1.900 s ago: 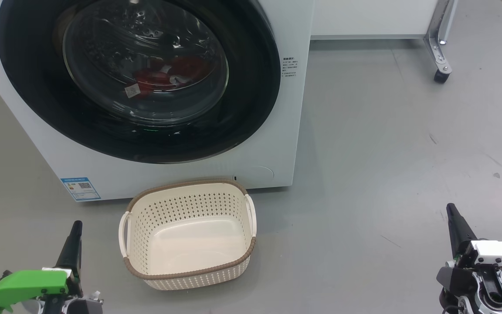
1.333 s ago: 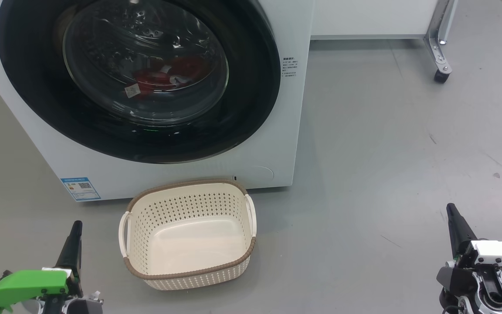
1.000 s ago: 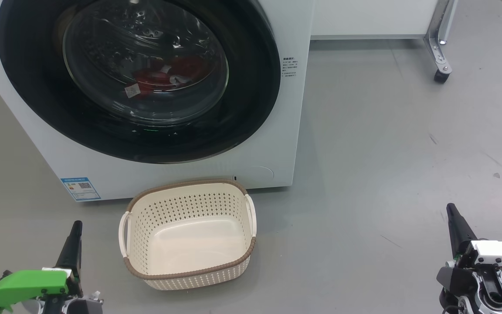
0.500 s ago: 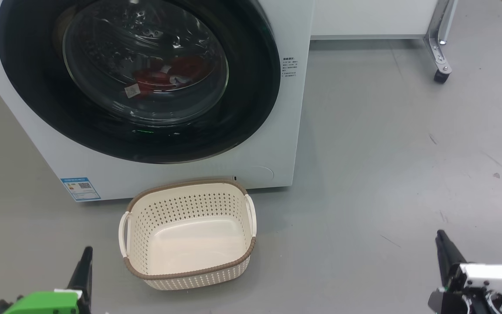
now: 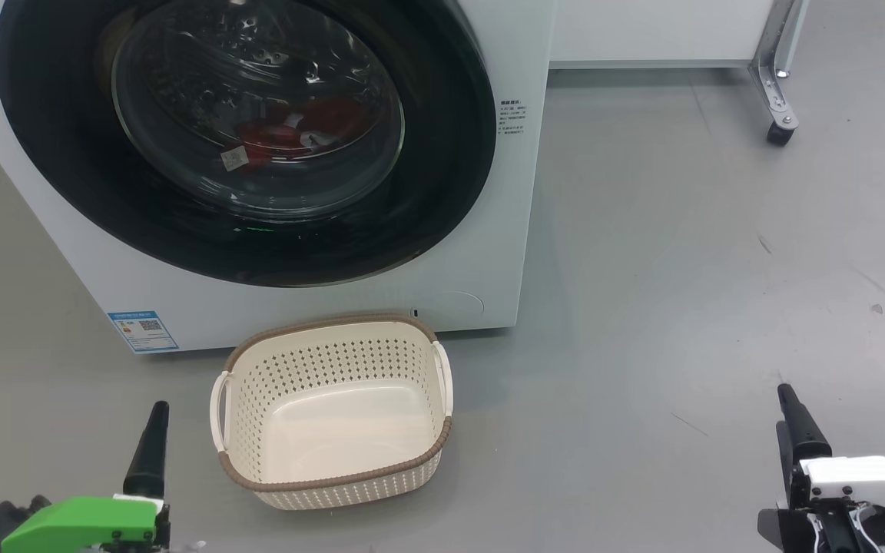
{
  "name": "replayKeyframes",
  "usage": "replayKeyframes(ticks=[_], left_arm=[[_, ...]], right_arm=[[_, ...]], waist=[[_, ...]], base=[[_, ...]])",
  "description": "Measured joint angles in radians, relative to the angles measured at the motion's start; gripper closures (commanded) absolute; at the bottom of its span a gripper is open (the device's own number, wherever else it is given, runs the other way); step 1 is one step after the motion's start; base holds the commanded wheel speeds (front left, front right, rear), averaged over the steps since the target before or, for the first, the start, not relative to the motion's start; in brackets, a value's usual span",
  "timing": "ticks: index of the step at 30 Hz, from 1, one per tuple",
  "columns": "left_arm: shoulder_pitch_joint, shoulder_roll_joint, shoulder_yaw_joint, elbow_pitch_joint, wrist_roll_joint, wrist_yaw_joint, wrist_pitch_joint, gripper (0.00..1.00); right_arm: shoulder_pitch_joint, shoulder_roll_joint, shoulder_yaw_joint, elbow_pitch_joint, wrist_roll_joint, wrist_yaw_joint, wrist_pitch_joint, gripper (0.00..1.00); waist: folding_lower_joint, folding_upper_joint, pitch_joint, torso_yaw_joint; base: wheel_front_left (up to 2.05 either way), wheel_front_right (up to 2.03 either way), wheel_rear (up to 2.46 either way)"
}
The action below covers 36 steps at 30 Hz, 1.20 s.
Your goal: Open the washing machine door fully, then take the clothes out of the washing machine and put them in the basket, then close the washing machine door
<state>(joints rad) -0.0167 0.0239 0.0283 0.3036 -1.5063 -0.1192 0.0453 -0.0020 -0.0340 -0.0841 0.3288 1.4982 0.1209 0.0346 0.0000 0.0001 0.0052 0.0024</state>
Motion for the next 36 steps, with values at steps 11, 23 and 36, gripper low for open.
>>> replayKeyframes(ticks=[11,23,36], left_arm=[[-0.009,0.043,-0.063,-0.018,0.152,0.000,-0.048,0.00],[-0.031,0.078,-0.107,-0.030,0.390,0.013,-0.092,0.00],[-0.045,0.097,-0.191,-0.051,0.623,0.035,-0.142,0.00]], right_arm=[[-0.017,-0.042,0.063,-0.003,-0.169,0.000,-0.041,0.00],[-0.044,-0.070,0.131,-0.006,-0.401,-0.007,-0.086,0.00],[-0.056,-0.095,0.204,-0.008,-0.620,-0.028,-0.131,0.00]], waist=[[0.0000,0.0000,-0.002,0.002],[0.0000,0.0000,-0.007,0.005],[0.0000,0.0000,-0.009,0.009]], base=[[0.00,0.00,0.00],[0.00,0.00,0.00],[0.00,0.00,0.00]])
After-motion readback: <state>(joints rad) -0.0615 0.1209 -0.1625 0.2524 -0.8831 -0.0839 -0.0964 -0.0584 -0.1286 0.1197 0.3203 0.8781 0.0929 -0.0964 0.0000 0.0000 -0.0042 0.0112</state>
